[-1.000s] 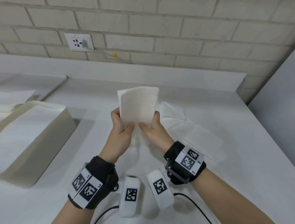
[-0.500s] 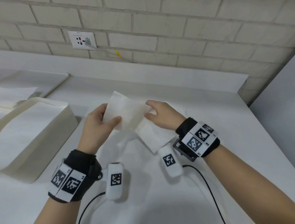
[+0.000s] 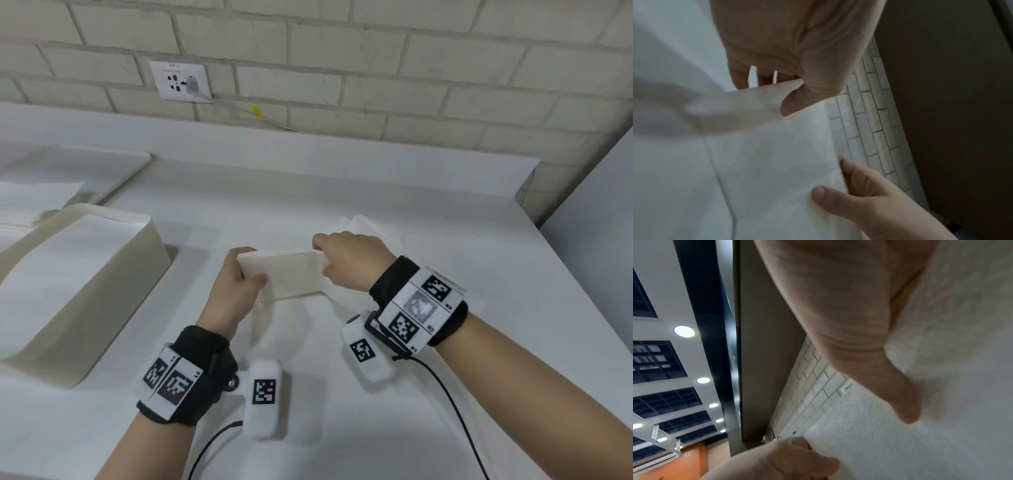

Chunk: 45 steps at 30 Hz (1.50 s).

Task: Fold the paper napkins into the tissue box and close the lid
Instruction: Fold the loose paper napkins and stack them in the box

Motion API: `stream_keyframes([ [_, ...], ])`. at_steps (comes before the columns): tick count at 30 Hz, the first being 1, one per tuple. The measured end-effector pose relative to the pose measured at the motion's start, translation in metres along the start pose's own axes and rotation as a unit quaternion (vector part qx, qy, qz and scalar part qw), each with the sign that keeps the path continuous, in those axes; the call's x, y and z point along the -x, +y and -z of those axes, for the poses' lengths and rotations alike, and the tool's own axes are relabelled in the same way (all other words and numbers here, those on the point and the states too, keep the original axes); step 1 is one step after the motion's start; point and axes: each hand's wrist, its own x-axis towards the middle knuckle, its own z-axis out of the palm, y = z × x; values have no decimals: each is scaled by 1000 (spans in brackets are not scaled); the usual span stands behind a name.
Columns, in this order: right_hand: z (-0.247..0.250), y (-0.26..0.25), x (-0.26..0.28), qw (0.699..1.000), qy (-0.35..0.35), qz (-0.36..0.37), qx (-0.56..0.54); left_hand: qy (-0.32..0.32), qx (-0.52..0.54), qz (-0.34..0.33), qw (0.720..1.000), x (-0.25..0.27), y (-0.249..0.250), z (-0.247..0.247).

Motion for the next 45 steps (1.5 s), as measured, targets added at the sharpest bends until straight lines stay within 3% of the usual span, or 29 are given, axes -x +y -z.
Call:
stream_keyframes([
  [4,-12,-6,-1,1000,-12,13,11,-8,-8,26,1000,-1,0,0],
  [10,-8,-10,1,999,45,20,9,-13,-29,16,999,0,4,1],
  [14,-17,-16,2,999,25,36,19,-15,-32,52,998,-1,1,-1],
  [16,-9,-13,3,999,33,20,-14,7,5,61,998,0,6,-1],
  [18,2,-7,4,990,45,-9,-130,27,15,50,998,2,14,1],
  [20,7,-4,3,949,71,-34,-307,12,10,51,999,7,23,6],
  [24,1,-13,-5,839,89,-75,-532,-119,59,60,989,20,41,13],
  [29,-3,-25,-23,796,97,-86,-591,-159,-46,-24,986,29,57,30],
  [33,1,-35,-44,753,129,-54,-642,-175,-138,-11,975,35,65,66],
  [35,5,-46,-58,770,160,-8,-618,-166,-187,-30,968,40,74,89],
  [38,16,-73,-80,817,201,64,-537,-131,-227,-30,964,47,83,129],
  [42,28,-118,-110,844,221,113,-476,-10,-208,13,978,53,82,181],
  [45,33,-153,-130,859,231,138,-437,84,-248,25,965,55,79,214],
])
